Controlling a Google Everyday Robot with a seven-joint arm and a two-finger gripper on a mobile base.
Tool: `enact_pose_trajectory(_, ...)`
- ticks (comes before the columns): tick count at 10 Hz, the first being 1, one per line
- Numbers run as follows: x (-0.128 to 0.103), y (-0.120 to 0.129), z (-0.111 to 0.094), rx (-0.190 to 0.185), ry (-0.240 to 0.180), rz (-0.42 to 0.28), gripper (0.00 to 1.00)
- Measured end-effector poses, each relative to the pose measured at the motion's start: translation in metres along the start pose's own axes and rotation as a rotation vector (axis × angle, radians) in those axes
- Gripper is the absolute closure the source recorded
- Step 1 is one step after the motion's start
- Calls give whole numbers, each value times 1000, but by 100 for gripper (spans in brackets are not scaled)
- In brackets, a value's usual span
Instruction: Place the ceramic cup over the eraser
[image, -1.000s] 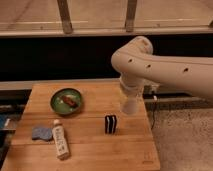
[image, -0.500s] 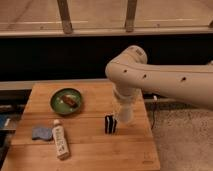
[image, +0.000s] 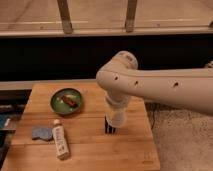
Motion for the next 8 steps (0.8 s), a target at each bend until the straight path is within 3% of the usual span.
enact_pose_trajectory(8, -21, 14, 5, -11, -16, -65, 100)
